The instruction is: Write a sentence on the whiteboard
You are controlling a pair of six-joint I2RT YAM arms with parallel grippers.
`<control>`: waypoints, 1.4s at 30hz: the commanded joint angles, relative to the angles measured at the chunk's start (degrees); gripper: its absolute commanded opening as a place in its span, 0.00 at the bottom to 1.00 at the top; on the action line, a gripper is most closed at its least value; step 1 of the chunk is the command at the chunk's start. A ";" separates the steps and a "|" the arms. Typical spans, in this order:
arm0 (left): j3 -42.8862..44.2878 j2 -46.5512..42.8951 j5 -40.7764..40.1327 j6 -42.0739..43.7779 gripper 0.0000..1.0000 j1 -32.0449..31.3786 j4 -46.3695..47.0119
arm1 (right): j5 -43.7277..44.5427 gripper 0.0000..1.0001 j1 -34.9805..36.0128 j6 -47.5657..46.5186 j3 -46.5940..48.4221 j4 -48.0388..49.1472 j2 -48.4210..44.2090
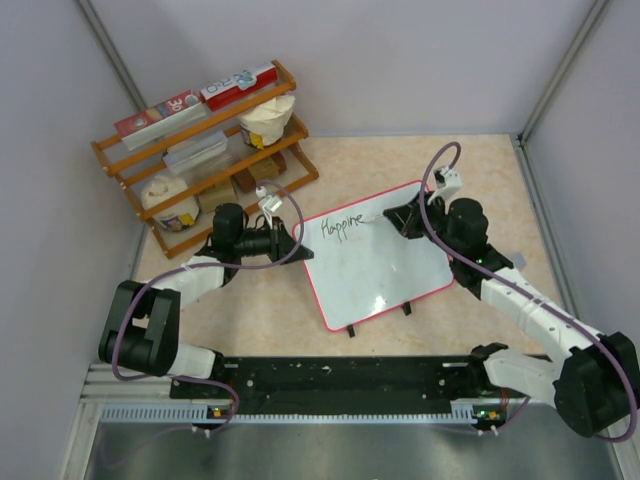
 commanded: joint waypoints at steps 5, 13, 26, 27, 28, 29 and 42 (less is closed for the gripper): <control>-0.33 0.26 -2.84 8.17 0.00 -1.49 -1.86 | 2.66 0.00 -0.48 -0.95 2.66 1.35 -1.96; -0.15 0.44 -2.76 8.17 0.00 -1.58 -1.77 | 6.61 0.00 -0.56 -0.86 2.92 3.37 -3.55; -0.06 0.62 -2.84 8.26 0.00 -1.75 -1.86 | 5.12 0.00 -0.83 -0.16 4.07 3.81 -0.21; -0.06 0.70 -2.84 8.26 0.00 -1.75 -1.86 | 5.03 0.00 -0.83 -0.25 4.24 3.64 -0.04; -0.06 0.70 -2.76 8.26 0.00 -1.75 -1.86 | 4.94 0.00 -0.91 -0.16 4.33 3.37 0.31; -0.06 0.70 -2.84 8.26 0.00 -1.75 -1.86 | 4.86 0.00 -0.92 -0.25 4.33 3.29 0.67; -0.06 0.61 -2.93 8.43 0.00 -1.75 -2.03 | 1.87 0.00 -0.92 -0.34 3.89 1.88 1.46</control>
